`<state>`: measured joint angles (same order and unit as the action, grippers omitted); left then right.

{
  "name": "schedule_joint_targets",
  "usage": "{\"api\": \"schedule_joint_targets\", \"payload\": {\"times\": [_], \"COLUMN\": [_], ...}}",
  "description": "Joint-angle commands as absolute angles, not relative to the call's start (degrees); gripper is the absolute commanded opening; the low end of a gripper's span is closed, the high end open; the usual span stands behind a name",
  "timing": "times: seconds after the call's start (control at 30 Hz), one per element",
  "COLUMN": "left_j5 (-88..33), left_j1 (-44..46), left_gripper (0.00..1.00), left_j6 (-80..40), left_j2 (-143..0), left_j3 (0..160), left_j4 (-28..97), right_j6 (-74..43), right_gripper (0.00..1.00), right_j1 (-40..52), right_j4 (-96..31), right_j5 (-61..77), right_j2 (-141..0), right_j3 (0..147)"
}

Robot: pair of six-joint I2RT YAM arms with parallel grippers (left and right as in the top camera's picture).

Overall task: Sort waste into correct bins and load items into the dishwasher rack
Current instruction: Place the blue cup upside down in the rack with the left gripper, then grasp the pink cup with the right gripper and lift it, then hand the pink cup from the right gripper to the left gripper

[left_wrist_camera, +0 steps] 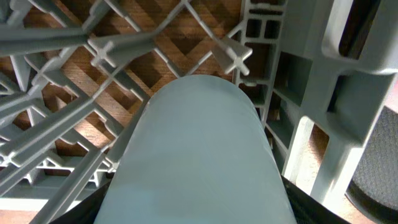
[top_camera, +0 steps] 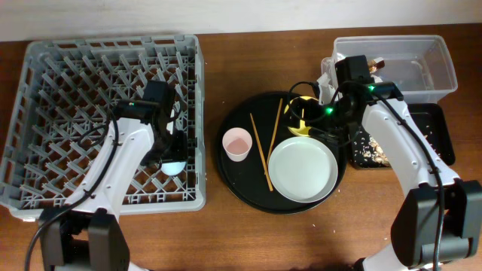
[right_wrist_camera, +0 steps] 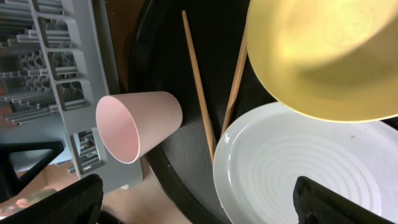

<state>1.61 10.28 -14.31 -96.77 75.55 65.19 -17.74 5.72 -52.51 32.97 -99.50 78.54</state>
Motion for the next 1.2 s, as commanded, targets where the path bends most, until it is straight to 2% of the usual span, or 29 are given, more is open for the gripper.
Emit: {"api": "schedule_joint_targets", "payload": {"times": [0.0, 0.03, 0.07, 0.1, 0.23, 0.4, 0.43, 0.5, 0.6, 0.63, 0.67, 0.7, 0.83, 0.9, 0.97, 1.07, 1.17], "left_j5": [2.79, 2.74, 2.55, 2.37, -0.49, -0.91, -0.91, -1.32, -1.72, -1.72, -1.72, -1.72, -1.72, -3.29, -15.16, -46.28, -74.63], "left_j1": [10.46, 10.46, 10.46, 10.46, 10.44, 10.44, 10.44, 10.44, 10.44, 10.44, 10.44, 10.44, 10.44, 10.37, 9.17, 4.6, 1.72], "left_gripper": [0.7, 0.85, 0.96, 0.99, 0.99, 0.99, 0.99, 0.99, 0.99, 0.99, 0.99, 0.97, 0.89, 0.89, 0.98, 0.99, 0.99], "left_j6": [-13.58, -13.58, -13.58, -13.58, -13.61, -13.61, -13.61, -13.61, -13.61, -13.61, -13.61, -13.61, -13.61, -13.65, -13.45, -4.95, 5.89], "left_j2": [-96.86, -96.86, -96.86, -96.84, -96.73, -96.73, -96.73, -96.73, -96.75, -96.75, -96.75, -96.75, -96.75, -96.75, -96.75, -96.75, -96.75], "left_j3": [75.7, 75.7, 75.7, 76.09, 83.57, 96.07, 96.88, 97.27, 97.25, 97.25, 97.25, 97.25, 97.25, 97.25, 97.27, 97.23, 97.23], "left_j4": [64.49, 64.42, 64.31, 64.14, 66.83, 71.48, 71.48, 71.24, 71.29, 71.26, 71.24, 71.24, 70.87, 70.13, 68.05, 63.07, 60.01], "right_j6": [-17.02, -16.69, -16.64, -16.36, -16.82, -22.85, -23.79, -24.77, -26.09, -26.37, -27.64, -27.97, -27.94, -27.9, -27.27, -22.48, -16.47], "right_gripper": [0.98, 0.99, 1.0, 0.99, 0.88, 0.83, 0.79, 0.63, 0.55, 0.47, 0.29, 0.04, 0.04, 0.04, 0.04, 0.04, 0.04], "right_j1": [6.04, 6.11, 6.39, 7.16, 12.75, 22.15, 23.46, 26.59, 29.21, 29.74, 30.0, 30.0, 29.32, 27.55, 22.39, 12.88, 7.53], "right_j4": [-52.71, -52.66, -52.51, -52.03, -49.63, -47.31, -47.16, -45.95, -43.77, -42.92, -42.35, -42.22, -42.44, -43.77, -44.1, -43.24, -39.2], "right_j5": [32.27, 32.29, 32.29, 32.32, 31.38, 19.31, 17.23, 14.24, 12.1, 11.92, 11.94, 11.97, 12.21, 14.63, 21.34, 37.98, 60.38], "right_j2": [-99.7, -99.7, -99.7, -99.7, -99.7, -99.98, -100.33, -102.17, -105.82, -107.31, -108.57, -109.21, -106.85, -102.39, -94.45, -88.36, -89.69], "right_j3": [78.65, 78.65, 78.65, 78.67, 78.67, 78.65, 78.65, 78.65, 78.65, 78.65, 78.65, 78.65, 78.83, 79.37, 79.42, 79.42, 78.83]}}
